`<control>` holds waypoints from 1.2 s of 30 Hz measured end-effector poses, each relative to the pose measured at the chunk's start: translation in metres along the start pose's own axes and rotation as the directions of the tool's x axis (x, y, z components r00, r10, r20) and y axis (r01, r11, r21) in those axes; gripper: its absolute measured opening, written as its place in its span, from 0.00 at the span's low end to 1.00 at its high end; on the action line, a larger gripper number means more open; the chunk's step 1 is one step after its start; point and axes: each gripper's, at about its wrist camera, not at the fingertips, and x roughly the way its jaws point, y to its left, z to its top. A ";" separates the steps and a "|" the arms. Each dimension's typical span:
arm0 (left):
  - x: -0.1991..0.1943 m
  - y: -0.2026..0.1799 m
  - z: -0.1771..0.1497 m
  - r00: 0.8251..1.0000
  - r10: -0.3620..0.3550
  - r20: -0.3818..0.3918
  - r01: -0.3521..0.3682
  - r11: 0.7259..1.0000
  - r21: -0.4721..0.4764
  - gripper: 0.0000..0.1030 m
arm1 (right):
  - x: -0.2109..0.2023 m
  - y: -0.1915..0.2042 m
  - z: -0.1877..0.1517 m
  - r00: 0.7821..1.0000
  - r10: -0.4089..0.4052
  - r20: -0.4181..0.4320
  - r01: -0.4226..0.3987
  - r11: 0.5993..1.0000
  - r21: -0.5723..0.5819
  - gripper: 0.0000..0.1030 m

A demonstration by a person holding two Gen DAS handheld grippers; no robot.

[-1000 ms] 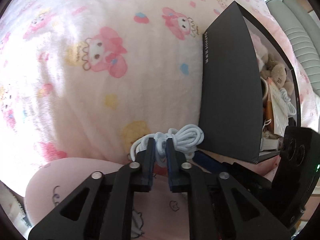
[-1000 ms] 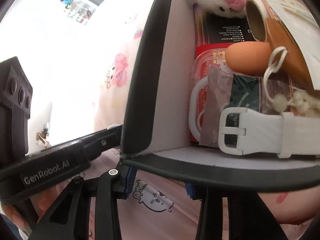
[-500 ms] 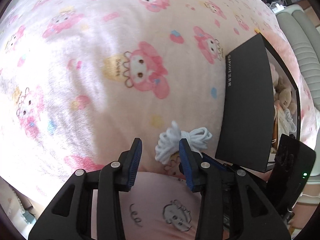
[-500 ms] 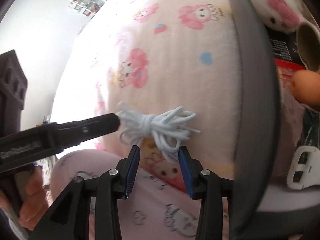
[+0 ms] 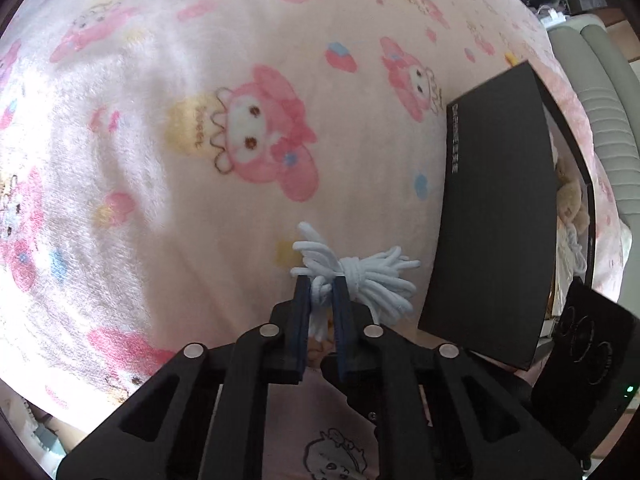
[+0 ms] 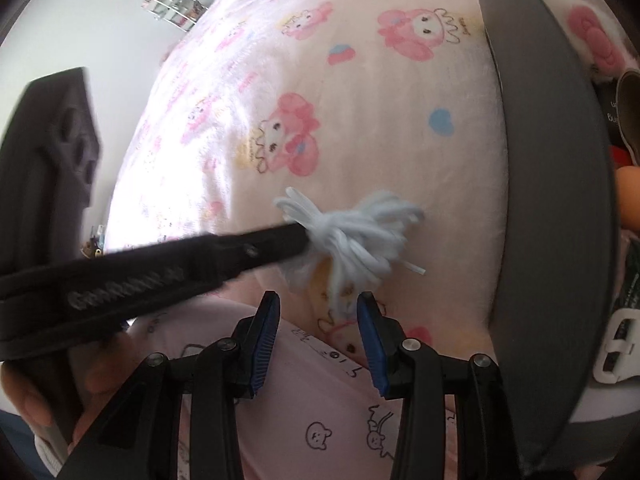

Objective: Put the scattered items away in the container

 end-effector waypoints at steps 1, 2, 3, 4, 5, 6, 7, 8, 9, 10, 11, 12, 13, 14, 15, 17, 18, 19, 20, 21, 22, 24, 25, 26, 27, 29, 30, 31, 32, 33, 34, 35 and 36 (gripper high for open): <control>-0.005 0.006 -0.001 1.000 0.009 0.024 -0.009 1.000 -0.028 0.08 | -0.001 0.001 0.000 1.000 -0.001 0.005 0.001 1.000 -0.002 0.36; -0.008 0.013 -0.003 0.999 0.019 0.043 -0.016 0.998 -0.056 0.08 | -0.003 0.002 0.001 1.000 -0.001 0.012 0.001 1.000 -0.004 0.36; -0.009 0.019 -0.004 0.999 0.019 0.049 -0.015 0.996 -0.083 0.08 | -0.005 0.003 0.002 1.000 0.005 0.021 -0.005 1.000 -0.005 0.36; -0.009 0.024 -0.005 0.999 0.010 0.044 -0.006 0.995 -0.097 0.09 | -0.006 0.004 0.003 0.999 0.013 0.030 -0.013 1.000 0.001 0.36; -0.007 0.027 -0.005 0.999 -0.015 0.028 0.018 0.994 -0.107 0.10 | -0.007 0.004 0.005 0.999 0.018 0.036 -0.018 1.000 0.008 0.36; -0.006 0.030 -0.004 0.999 -0.036 0.017 0.038 0.992 -0.122 0.12 | -0.006 0.004 0.007 0.999 0.023 0.042 -0.024 1.000 0.020 0.36; -0.005 0.032 -0.003 0.999 -0.047 0.013 0.048 0.990 -0.132 0.14 | -0.004 0.004 0.009 0.999 0.023 0.046 -0.024 0.999 0.031 0.36; -0.005 0.033 -0.003 0.998 -0.058 0.014 0.059 0.989 -0.139 0.19 | 0.001 0.007 0.008 0.999 0.015 0.044 -0.017 0.999 0.037 0.36; -0.003 0.034 -0.005 0.998 -0.065 0.018 0.067 0.986 -0.150 0.23 | 0.009 0.013 0.011 0.999 0.000 0.035 -0.001 0.999 0.039 0.36; -0.002 0.035 -0.005 0.997 -0.072 0.022 0.075 0.984 -0.161 0.23 | 0.018 0.028 0.008 0.999 -0.014 0.030 0.013 0.999 0.039 0.36; -0.002 0.037 -0.005 0.996 -0.086 0.023 0.089 0.982 -0.169 0.23 | 0.021 0.031 0.006 0.999 -0.023 0.029 0.022 0.999 0.039 0.36; -0.002 0.039 -0.005 0.995 -0.097 0.023 0.099 0.979 -0.177 0.24 | 0.024 0.033 0.007 0.999 -0.029 0.027 0.028 0.999 0.036 0.36; -0.001 0.040 -0.005 0.994 -0.105 0.024 0.108 0.976 -0.187 0.24 | 0.029 0.035 0.009 0.999 -0.040 0.018 0.039 0.999 0.037 0.36; 0.001 0.041 -0.003 0.993 -0.113 0.027 0.116 0.974 -0.196 0.25 | 0.030 0.036 0.005 0.998 -0.056 0.005 0.056 0.997 0.046 0.36; -0.003 0.044 -0.004 0.992 -0.118 0.032 0.122 0.971 -0.204 0.25 | 0.032 0.038 0.005 0.997 -0.072 -0.005 0.072 0.996 0.054 0.36; -0.004 0.048 -0.003 0.993 -0.109 0.055 0.119 0.965 -0.232 0.25 | 0.030 0.042 0.006 0.998 -0.068 0.008 0.068 0.996 0.054 0.36; -0.006 0.052 -0.003 0.993 -0.095 0.068 0.110 0.961 -0.255 0.25 | 0.026 0.045 0.006 0.998 -0.063 0.020 0.062 0.997 0.055 0.36; -0.007 0.056 -0.004 0.994 -0.080 0.081 0.100 0.955 -0.278 0.24 | 0.020 0.048 0.007 0.998 -0.060 0.033 0.057 0.996 0.063 0.36; -0.010 0.060 -0.004 0.993 -0.070 0.095 0.096 0.949 -0.301 0.24 | 0.015 0.049 0.008 0.997 -0.053 0.052 0.049 0.996 0.079 0.36; -0.010 0.063 -0.005 0.992 -0.071 0.104 0.100 0.944 -0.314 0.24 | 0.012 0.050 0.009 0.996 -0.051 0.067 0.044 0.994 0.101 0.36; -0.011 0.066 -0.005 0.991 -0.082 0.108 0.113 0.940 -0.323 0.24 | 0.012 0.050 0.011 0.996 -0.050 0.071 0.042 0.992 0.122 0.36; -0.007 0.068 -0.005 0.989 -0.116 0.093 0.140 0.935 -0.325 0.24 | 0.019 0.050 0.015 0.996 -0.047 0.076 0.036 0.989 0.146 0.36; -0.005 0.068 -0.004 0.989 -0.124 0.087 0.145 0.935 -0.323 0.24 | 0.026 0.051 0.018 0.996 -0.059 0.067 0.048 0.988 0.150 0.36; -0.004 0.067 -0.003 0.988 -0.133 0.080 0.151 0.937 -0.315 0.24 | 0.035 0.051 0.021 0.996 -0.069 0.050 0.061 0.987 0.151 0.36; -0.002 0.069 -0.002 0.987 -0.143 0.079 0.161 0.934 -0.318 0.25 | 0.044 0.051 0.023 0.997 -0.067 0.041 0.060 0.986 0.158 0.36; 0.004 0.072 0.002 0.979 -0.191 0.063 0.201 0.920 -0.337 0.26 | 0.056 0.049 0.027 0.997 -0.069 0.039 0.062 0.985 0.161 0.36; 0.009 0.072 0.005 0.974 -0.221 0.051 0.225 0.914 -0.337 0.27 | 0.060 0.048 0.028 0.997 -0.068 0.045 0.060 0.986 0.156 0.36; 0.011 0.071 0.005 0.970 -0.241 0.040 0.240 0.913 -0.331 0.27 | 0.063 0.047 0.030 0.996 -0.069 0.049 0.061 0.987 0.152 0.34; 0.013 0.070 0.005 0.967 -0.254 0.035 0.251 0.911 -0.326 0.27 | 0.067 0.047 0.031 0.996 -0.073 0.049 0.065 0.987 0.145 0.31; 0.013 0.070 0.006 0.965 -0.260 0.036 0.257 0.910 -0.325 0.27 | 0.069 0.047 0.033 0.997 -0.066 0.048 0.059 0.988 0.141 0.27; 0.014 0.069 0.006 0.965 -0.260 0.036 0.258 0.910 -0.324 0.28 | 0.070 0.048 0.035 0.997 -0.058 0.048 0.051 0.990 0.132 0.25; 0.015 0.066 0.008 0.965 -0.259 0.034 0.256 0.912 -0.321 0.28 | 0.071 0.050 0.036 0.997 -0.059 0.049 0.053 0.992 0.117 0.24; 0.016 0.063 0.009 0.966 -0.258 0.032 0.255 0.915 -0.313 0.27 | 0.072 0.052 0.038 0.997 -0.059 0.051 0.054 0.993 0.104 0.20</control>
